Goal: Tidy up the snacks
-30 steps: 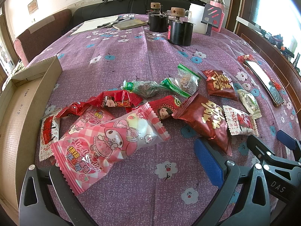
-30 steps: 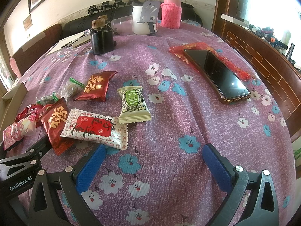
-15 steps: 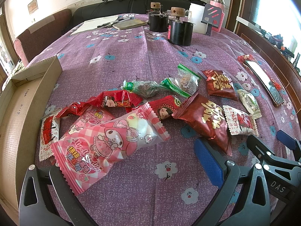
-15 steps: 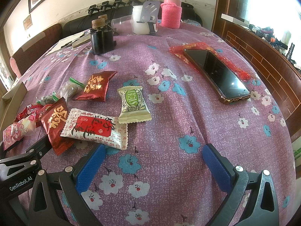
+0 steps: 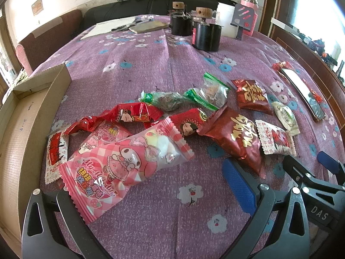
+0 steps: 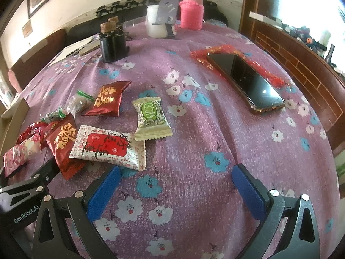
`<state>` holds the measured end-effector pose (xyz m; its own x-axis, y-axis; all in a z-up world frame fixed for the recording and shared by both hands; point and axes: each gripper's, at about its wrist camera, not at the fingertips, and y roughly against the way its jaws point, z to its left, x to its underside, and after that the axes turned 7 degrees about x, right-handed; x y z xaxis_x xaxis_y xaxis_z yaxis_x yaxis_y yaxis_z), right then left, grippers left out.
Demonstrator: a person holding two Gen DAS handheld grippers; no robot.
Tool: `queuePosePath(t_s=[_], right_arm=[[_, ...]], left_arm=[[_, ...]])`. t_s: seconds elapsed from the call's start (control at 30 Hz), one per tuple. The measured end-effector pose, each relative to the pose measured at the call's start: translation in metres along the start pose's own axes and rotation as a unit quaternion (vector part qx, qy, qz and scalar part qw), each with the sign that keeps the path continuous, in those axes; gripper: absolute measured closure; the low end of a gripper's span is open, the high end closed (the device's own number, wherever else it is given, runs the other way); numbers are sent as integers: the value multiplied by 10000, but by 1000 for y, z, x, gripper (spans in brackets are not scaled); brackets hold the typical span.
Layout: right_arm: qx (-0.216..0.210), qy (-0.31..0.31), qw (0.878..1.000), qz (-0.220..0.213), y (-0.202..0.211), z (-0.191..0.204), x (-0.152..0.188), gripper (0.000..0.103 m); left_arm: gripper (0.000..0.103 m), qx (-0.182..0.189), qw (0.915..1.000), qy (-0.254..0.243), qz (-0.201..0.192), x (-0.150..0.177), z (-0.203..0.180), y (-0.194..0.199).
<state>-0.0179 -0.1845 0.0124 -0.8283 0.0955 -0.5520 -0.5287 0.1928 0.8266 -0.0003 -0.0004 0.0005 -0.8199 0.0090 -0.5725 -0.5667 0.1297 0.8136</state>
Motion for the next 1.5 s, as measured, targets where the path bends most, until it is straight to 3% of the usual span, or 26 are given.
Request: queuePosePath(t_s=[0.1,0.5,0.63,0.73,0.87,0.97,1.1,1.2,1.3,1.4,1.5], right_arm=[[57,-51,9997,219,-1,1,-4,0],[179,-169,9994,258,2,3,0,0],[196,-144,9996,153,14,5,11,7],[163,-154,9997,-50,32,9,19,7],[195,49,9966,-794,79,20,27,7],[230,195,9881,-1507,122,25,34,7],[277,424,9721,-2291,169,29,36,6],[85,434,9619,-2697,205,26,27,6],[-190,300,9529,-3011,243,20,5,6],[-474,110,9411,-3345,287,12,-26,6],[-905,-99,9349,-3431,317,3,-61,3]], left_arm=[[0,160,9996,-184,153,5,1,2],[0,375,9976,-536,237,32,-3,27],[0,523,9958,-694,292,38,-3,32],[0,650,9931,-901,383,42,-5,36],[0,1012,9913,-779,314,45,1,50],[0,1264,9899,-563,-314,45,15,88],[0,1035,9787,-458,-1712,42,44,173],[0,990,9683,-151,-2288,30,78,227],[0,927,9608,-129,-2610,1,108,266],[0,450,9463,-298,-3189,-23,125,317],[0,-94,9346,-542,-3515,-46,131,348]])
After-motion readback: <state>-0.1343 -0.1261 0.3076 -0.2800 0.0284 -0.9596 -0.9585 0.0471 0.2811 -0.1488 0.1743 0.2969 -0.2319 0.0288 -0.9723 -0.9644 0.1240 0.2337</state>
